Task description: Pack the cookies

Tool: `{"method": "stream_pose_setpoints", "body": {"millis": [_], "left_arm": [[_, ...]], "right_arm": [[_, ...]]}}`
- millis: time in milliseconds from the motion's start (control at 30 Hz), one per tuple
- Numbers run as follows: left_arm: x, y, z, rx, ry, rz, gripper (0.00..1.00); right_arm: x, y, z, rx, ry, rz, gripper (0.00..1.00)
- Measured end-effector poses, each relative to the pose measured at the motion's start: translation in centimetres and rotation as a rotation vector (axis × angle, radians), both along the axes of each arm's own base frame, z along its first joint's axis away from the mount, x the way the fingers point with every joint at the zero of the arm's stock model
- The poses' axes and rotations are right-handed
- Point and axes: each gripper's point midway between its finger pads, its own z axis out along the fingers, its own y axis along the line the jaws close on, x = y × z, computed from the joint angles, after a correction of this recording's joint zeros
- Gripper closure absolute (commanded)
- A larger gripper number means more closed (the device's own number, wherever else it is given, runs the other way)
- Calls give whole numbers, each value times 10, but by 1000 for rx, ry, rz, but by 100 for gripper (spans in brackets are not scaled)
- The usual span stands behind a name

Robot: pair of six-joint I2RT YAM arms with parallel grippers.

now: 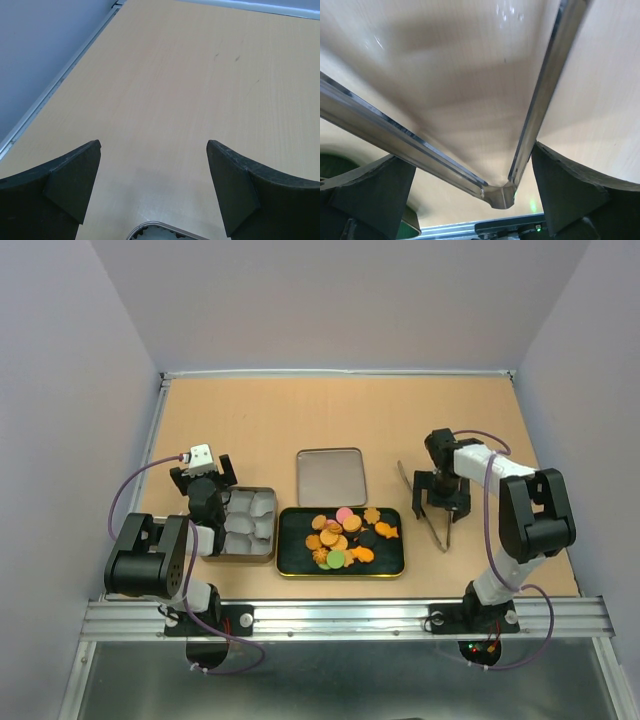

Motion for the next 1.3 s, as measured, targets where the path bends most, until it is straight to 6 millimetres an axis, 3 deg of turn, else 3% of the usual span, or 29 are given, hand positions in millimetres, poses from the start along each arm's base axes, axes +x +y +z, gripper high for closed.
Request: {"method": "stream_pose_setpoints", "body": {"millis": [233, 433, 533, 633, 667, 767, 900, 1000, 1133, 1200, 1300], "left_arm": [[0, 0, 0, 0, 0, 0, 1], [0, 0, 0, 0, 0, 0, 1], [0, 0, 0, 0, 0, 0, 1], [0, 0, 0, 0, 0, 0, 1], [0, 0, 0, 0, 0, 0, 1], [0, 0, 0, 0, 0, 0, 1], [0, 0, 0, 0, 0, 0, 1], [0, 0, 0, 0, 0, 0, 1], [1, -3, 3, 4, -5, -22, 1], [2, -6, 15, 3, -29, -35, 1], [18, -5, 64, -28, -92, -12, 1]], "right_arm": [[11, -1, -2, -11, -24, 26, 15], [12, 6, -3, 4, -38, 52, 44], [12, 11, -3, 15, -40, 66, 48], [12, 13, -3, 18, -41, 71, 72], [12, 14, -3, 18, -41, 73, 76], [12, 12, -2, 10, -47, 72, 83], [13, 11, 5, 2, -51, 63, 83], [22, 12, 26, 1, -81, 48, 84], [56, 20, 72, 17, -188, 32, 84], [71, 23, 97, 28, -251, 26, 84], [77, 25, 126, 42, -298, 23, 86]]}}
